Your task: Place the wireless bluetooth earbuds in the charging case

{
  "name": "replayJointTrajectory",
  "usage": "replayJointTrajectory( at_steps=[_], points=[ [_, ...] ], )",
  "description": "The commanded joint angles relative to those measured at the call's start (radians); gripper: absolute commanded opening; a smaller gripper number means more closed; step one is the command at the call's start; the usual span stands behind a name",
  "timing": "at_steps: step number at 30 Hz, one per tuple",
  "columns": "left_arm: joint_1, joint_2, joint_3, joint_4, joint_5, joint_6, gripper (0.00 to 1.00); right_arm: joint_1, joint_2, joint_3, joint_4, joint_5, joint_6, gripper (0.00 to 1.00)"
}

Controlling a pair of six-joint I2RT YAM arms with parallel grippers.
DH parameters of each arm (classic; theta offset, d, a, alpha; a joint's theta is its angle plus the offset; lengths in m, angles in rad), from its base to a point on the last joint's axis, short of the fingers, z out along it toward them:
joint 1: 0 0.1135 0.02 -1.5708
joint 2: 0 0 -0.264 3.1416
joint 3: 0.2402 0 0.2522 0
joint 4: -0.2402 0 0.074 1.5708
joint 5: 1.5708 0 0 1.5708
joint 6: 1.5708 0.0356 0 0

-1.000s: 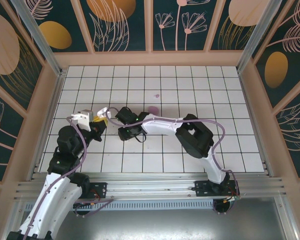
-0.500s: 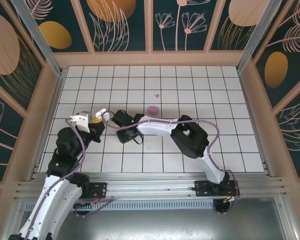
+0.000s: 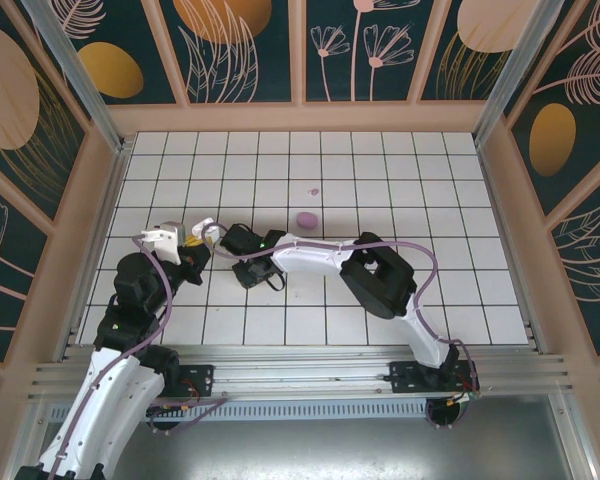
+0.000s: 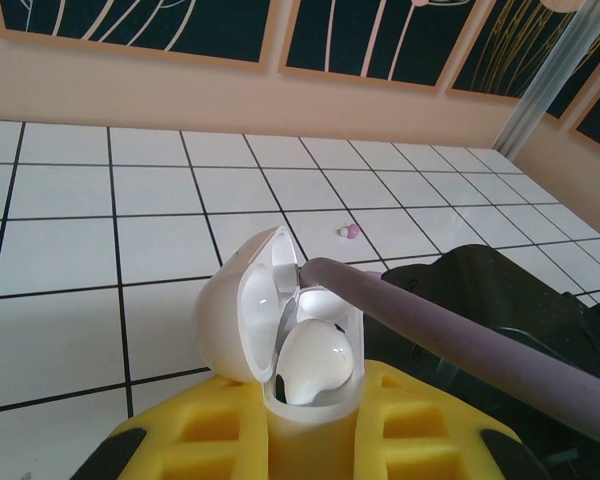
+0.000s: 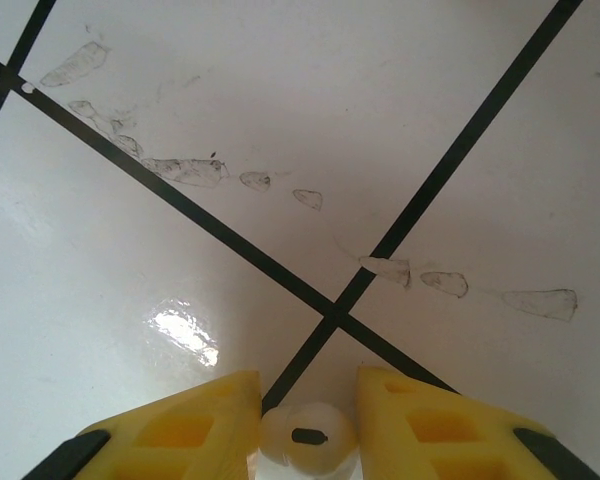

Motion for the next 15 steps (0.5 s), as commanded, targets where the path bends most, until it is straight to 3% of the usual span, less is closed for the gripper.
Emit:
replayJointTrajectory(
  at_steps=[1,15],
  points=[
    [0.005,0.003,0.016,0.037,0.017,-0.013,0.00,0.019,0.036,0.008,-0.072,0.011,0.009,0.32],
    [0.005,0.005,0.016,0.048,0.025,-0.021,0.00,-0.008,-0.051,-0.053,-0.071,0.090,0.030,0.24]
  ],
)
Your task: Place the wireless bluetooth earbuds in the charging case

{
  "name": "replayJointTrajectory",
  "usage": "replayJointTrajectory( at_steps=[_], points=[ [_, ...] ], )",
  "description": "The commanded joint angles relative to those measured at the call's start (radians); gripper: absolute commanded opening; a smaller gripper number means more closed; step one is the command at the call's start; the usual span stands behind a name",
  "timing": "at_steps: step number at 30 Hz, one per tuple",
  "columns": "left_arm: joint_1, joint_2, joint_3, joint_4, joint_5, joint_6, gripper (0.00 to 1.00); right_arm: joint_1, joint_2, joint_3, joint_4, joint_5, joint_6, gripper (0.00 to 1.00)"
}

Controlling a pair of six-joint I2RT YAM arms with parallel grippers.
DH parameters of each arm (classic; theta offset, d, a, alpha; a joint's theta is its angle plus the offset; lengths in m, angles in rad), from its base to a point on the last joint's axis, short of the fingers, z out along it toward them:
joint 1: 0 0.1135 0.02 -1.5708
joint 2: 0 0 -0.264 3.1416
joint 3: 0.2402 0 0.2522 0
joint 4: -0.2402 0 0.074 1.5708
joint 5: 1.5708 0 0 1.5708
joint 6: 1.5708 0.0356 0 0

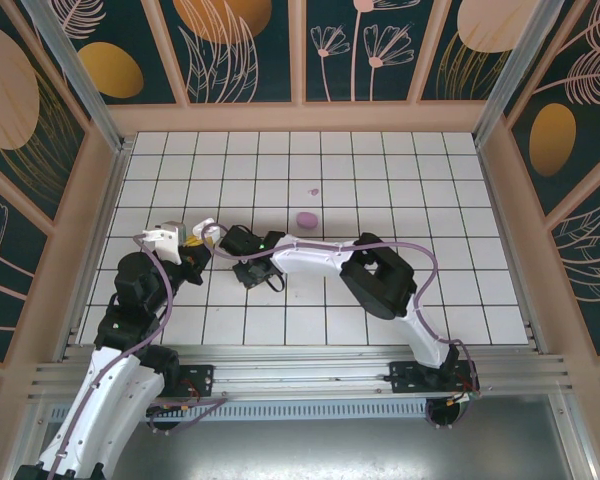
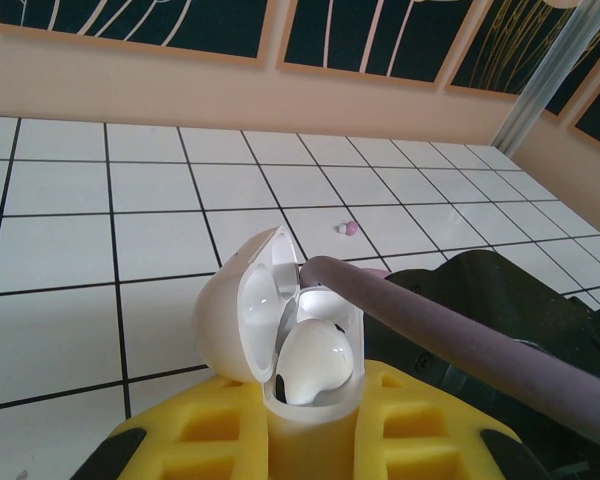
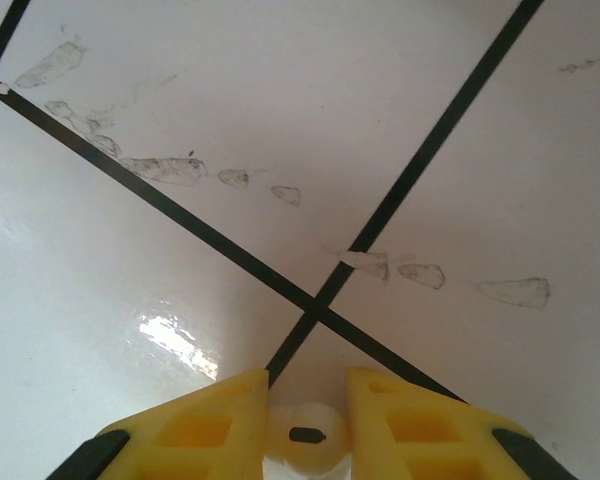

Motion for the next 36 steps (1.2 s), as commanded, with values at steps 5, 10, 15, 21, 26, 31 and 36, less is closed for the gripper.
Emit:
replayJointTrajectory(
  at_steps=[5,10,15,21,26,31,36],
  points=[
    [0.005,0.009,0.014,0.069,0.038,-0.025,0.00,-0.054,-0.118,-0.096,-0.034,0.070,0.046,0.24],
    [0.004,0.027,0.013,0.102,0.073,-0.028,0.00,-0.100,-0.204,-0.149,-0.003,0.109,0.072,0.23],
    [0.004,0.053,-0.001,0.175,0.168,-0.026,0.00,-0.147,-0.303,-0.184,0.018,0.168,0.080,0.23],
    [0.003,0.125,-0.015,0.303,0.306,-0.036,0.00,-0.188,-0.455,-0.215,0.051,0.235,0.061,0.22],
    [-0.003,0.204,-0.037,0.473,0.373,-0.093,0.00,-0.197,-0.584,-0.250,0.120,0.266,0.034,0.22],
    [-0.080,0.300,-0.012,0.567,0.354,-0.088,0.00,-0.197,-0.701,-0.306,0.217,0.267,0.008,0.21],
    [-0.231,0.359,-0.014,0.711,0.247,-0.015,0.00,-0.196,-0.825,-0.424,0.380,0.234,-0.028,0.21]
  ],
)
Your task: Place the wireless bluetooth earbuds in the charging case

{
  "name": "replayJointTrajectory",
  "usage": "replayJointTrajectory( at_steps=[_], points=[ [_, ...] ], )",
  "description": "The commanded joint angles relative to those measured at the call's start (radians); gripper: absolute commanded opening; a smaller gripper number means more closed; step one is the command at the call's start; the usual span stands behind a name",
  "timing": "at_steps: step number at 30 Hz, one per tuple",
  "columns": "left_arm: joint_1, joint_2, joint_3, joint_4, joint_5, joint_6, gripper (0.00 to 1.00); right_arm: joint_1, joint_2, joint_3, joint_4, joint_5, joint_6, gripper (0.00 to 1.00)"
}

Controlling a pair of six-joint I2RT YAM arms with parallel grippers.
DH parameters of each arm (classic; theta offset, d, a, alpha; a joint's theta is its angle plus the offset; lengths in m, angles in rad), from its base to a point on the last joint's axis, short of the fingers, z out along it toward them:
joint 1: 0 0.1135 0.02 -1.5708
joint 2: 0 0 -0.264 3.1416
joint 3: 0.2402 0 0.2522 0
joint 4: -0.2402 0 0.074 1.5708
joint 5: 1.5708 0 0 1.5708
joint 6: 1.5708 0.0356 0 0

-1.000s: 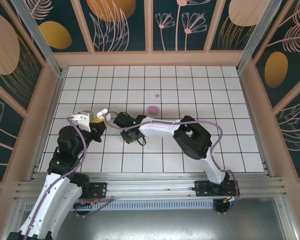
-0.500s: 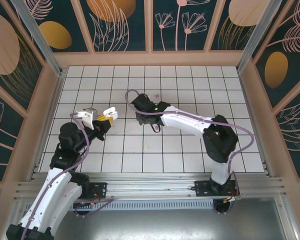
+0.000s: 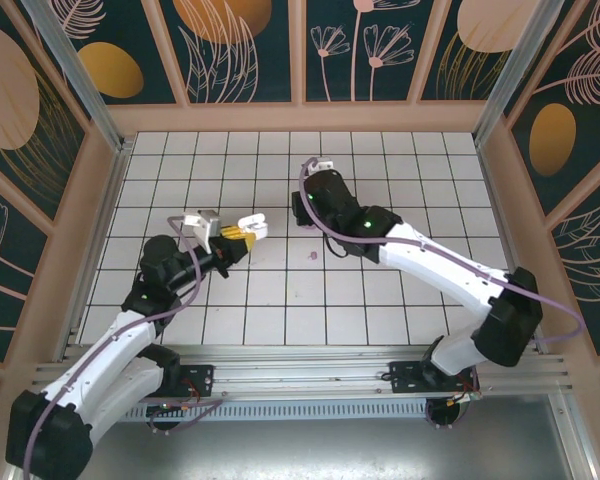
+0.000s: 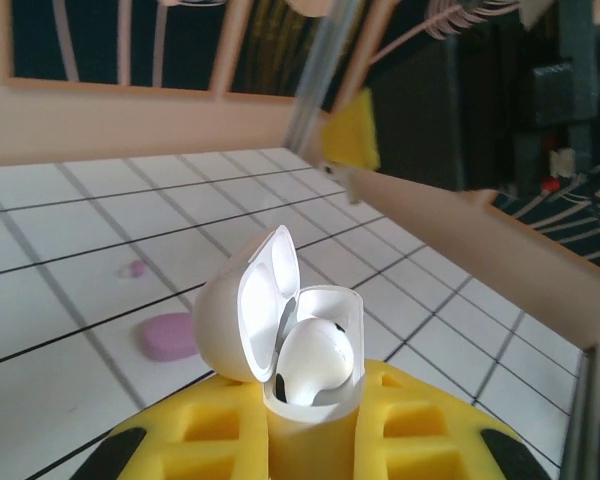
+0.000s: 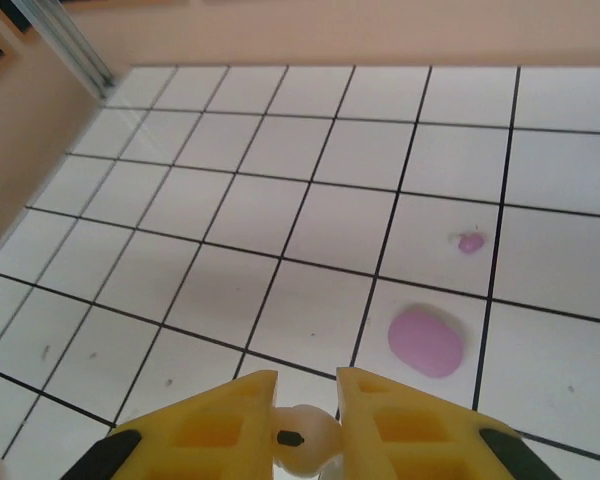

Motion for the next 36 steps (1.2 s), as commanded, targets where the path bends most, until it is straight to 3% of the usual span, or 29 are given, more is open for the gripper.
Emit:
replayJointTrajectory(
  at_steps=[1,6,16,36],
  points=[
    [-0.070,0.025,0.012,0.196,-0.069,0.056,0.00,0.000,-0.087,-0.081,0.164,-0.007,-0.045,0.21],
    [-0.117,0.093,0.052,0.241,-0.145,0.117,0.00,0.002,-0.183,-0.167,0.272,-0.043,-0.081,0.21],
    [-0.150,0.200,0.123,0.257,-0.173,0.146,0.00,0.005,-0.236,-0.200,0.326,-0.142,-0.140,0.20],
    [-0.177,0.248,0.157,0.267,-0.149,0.123,0.00,0.008,-0.143,-0.174,0.343,-0.257,-0.147,0.20]
  ],
)
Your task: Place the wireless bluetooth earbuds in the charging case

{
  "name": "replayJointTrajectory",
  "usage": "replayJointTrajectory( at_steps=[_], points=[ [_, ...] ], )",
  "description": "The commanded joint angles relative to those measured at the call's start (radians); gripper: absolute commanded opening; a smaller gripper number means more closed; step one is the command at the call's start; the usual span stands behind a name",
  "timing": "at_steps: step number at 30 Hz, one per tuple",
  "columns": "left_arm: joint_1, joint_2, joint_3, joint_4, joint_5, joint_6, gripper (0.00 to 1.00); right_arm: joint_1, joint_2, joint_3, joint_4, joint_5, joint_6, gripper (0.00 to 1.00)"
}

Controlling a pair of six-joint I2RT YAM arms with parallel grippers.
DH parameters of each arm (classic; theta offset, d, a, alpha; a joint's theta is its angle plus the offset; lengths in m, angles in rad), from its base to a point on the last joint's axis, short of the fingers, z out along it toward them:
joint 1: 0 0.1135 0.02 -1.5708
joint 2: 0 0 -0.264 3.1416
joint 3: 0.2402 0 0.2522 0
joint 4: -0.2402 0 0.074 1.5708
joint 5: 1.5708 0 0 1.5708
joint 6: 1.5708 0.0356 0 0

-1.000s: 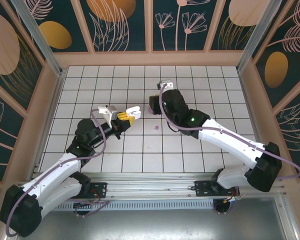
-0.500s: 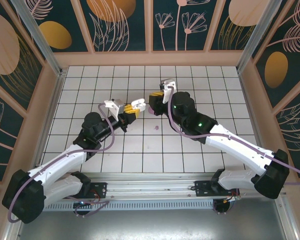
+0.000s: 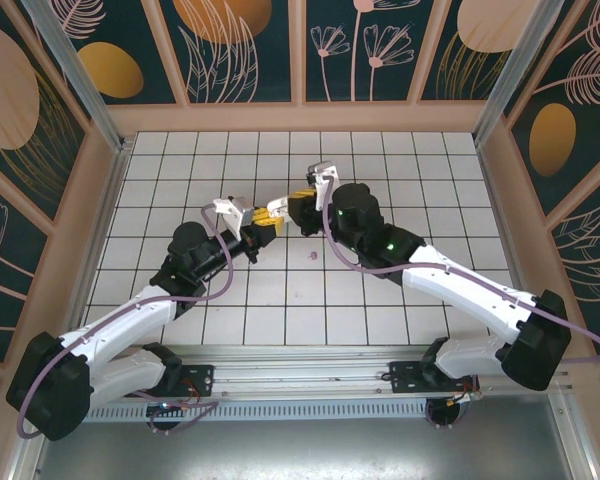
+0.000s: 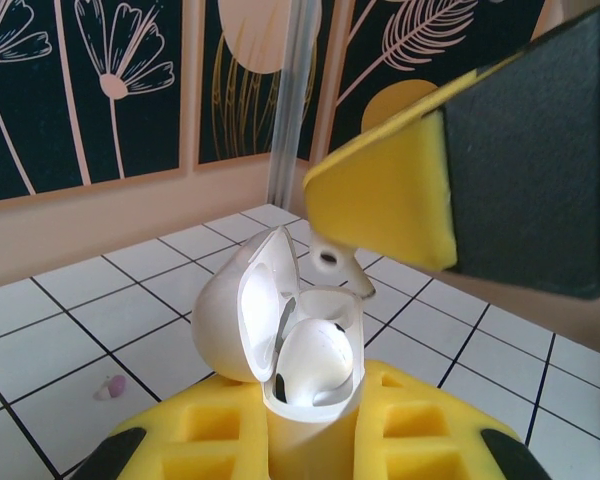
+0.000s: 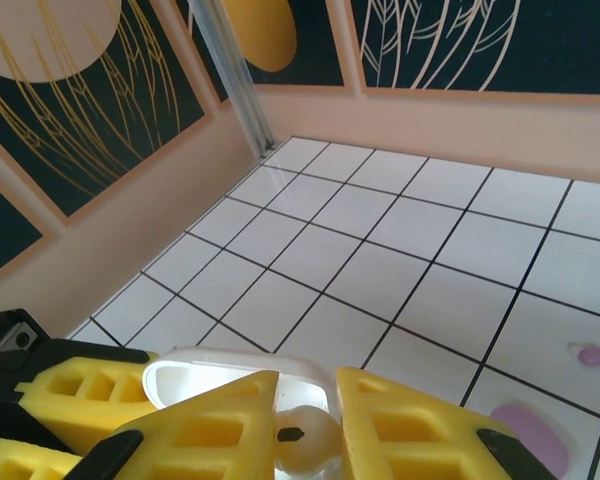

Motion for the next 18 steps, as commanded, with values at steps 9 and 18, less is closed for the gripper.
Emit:
replayJointTrajectory(
  at_steps=[9,18],
  points=[
    [-0.006,-0.017,0.026,0.034,0.012,-0.006,0.00,0.004,0.006,0.030,0.037,-0.030,0.009,0.20],
    [-0.007,-0.016,0.027,0.033,0.012,-0.020,0.00,0.003,-0.010,0.030,0.067,-0.003,0.016,0.20]
  ],
)
